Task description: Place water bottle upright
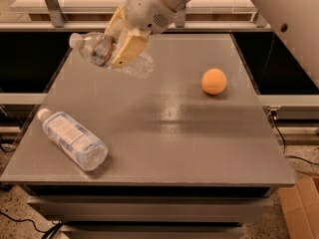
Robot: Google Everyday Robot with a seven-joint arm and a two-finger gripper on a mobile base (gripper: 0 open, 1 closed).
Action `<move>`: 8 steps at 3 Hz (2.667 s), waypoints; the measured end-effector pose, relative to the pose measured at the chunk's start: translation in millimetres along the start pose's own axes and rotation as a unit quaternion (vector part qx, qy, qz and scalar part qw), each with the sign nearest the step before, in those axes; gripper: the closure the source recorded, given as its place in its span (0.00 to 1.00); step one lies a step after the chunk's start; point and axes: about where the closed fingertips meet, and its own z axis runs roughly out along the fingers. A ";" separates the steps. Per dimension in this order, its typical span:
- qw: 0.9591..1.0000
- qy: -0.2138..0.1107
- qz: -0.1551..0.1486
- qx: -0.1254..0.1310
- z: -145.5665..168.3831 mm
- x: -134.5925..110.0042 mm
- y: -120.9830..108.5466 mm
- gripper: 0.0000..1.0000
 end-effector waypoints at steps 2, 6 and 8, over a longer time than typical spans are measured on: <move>0.992 -0.061 0.088 0.074 5.0 7.6 -15.7 1.00; 0.951 -0.247 0.108 0.150 24.3 18.1 -45.4 1.00; 0.937 -0.292 0.124 0.145 33.9 18.8 -50.6 1.00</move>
Offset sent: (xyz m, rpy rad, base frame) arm 0.0382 0.0013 -0.0082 0.3084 0.0995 -0.2340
